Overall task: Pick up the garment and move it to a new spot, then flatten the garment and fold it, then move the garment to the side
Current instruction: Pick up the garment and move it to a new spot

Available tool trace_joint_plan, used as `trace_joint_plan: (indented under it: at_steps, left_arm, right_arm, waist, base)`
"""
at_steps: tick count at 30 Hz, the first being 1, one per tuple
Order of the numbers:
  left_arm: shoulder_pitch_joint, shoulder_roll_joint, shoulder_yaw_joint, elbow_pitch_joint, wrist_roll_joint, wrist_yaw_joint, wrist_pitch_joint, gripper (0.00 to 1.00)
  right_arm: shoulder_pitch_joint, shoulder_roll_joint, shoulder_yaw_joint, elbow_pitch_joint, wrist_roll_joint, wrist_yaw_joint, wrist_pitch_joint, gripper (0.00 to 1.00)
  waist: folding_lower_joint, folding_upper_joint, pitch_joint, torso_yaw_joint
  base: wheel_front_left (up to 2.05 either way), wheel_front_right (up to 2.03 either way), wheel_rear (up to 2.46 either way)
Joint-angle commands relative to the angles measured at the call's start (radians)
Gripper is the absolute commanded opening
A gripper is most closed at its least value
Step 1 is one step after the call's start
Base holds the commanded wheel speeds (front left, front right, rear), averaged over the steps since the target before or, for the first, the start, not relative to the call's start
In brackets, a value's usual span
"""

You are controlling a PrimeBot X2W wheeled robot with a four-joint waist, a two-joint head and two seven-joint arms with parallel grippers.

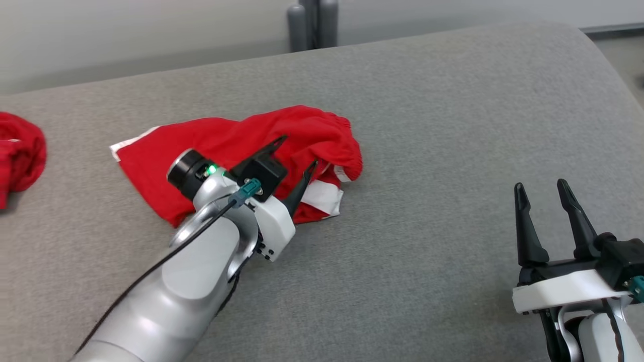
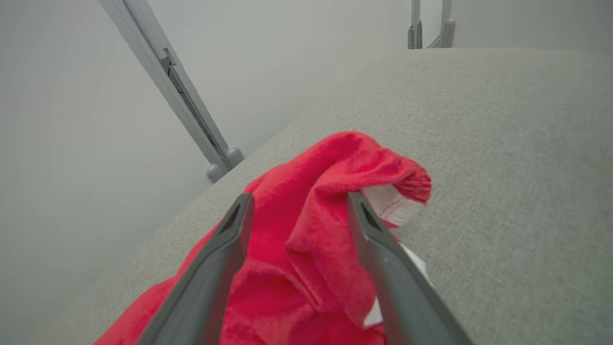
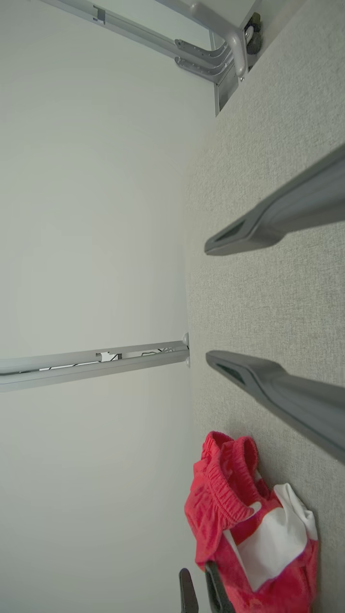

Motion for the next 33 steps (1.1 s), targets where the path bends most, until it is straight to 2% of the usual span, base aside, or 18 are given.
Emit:
trace_joint_plan:
  at_steps: [1, 6, 7, 11, 18, 23, 33]
  left_arm:
    - [0.026, 0.002, 0.016, -0.012, -0.017, 0.017, -0.011, 1.00]
    - [0.112, 0.010, 0.101, -0.095, -0.072, 0.076, -0.023, 1.00]
    - [0.112, 0.010, 0.101, -0.095, -0.072, 0.076, -0.023, 1.00]
    - [0.211, 0.031, 0.171, -0.232, -0.060, 0.135, -0.023, 1.00]
    - [0.414, 0.046, 0.338, -0.446, -0.052, 0.206, -0.023, 1.00]
    - [0.557, 0.044, 0.448, -0.541, -0.020, 0.216, -0.022, 1.00]
    - [0.733, 0.007, 0.607, -0.616, 0.048, 0.171, -0.022, 1.00]
  right_arm:
    - [0.013, -0.006, -0.009, 0.000, 0.000, 0.000, -0.005, 1.00]
    - [0.030, -0.006, -0.022, -0.014, -0.010, 0.000, -0.005, 1.00]
    - [0.030, -0.006, -0.022, -0.014, -0.010, 0.000, -0.005, 1.00]
    - [0.042, -0.006, -0.038, -0.024, -0.019, 0.000, -0.005, 1.00]
    - [0.063, -0.006, -0.034, -0.031, -0.023, 0.000, -0.005, 1.00]
    - [0.083, -0.006, -0.027, -0.032, -0.017, 0.000, -0.005, 1.00]
    - [0.128, -0.006, -0.014, -0.028, -0.011, 0.000, -0.005, 1.00]
  waist:
    - [0.0000, 0.0000, -0.023, 0.039]
    - [0.0000, 0.0000, -0.049, 0.089]
    - [0.0000, 0.0000, -0.049, 0.089]
    - [0.0000, 0.0000, -0.068, 0.128]
    - [0.0000, 0.0000, -0.101, 0.165]
    - [0.0000, 0.0000, -0.123, 0.176]
    - [0.0000, 0.0000, -0.152, 0.185]
  base:
    - [0.00, 0.00, 0.00]
    - [0.00, 0.00, 0.00]
    - [0.00, 0.00, 0.00]
    - [0.00, 0.00, 0.00]
    - [0.00, 0.00, 0.00]
    - [0.00, 0.00, 0.00]
    - [0.00, 0.00, 0.00]
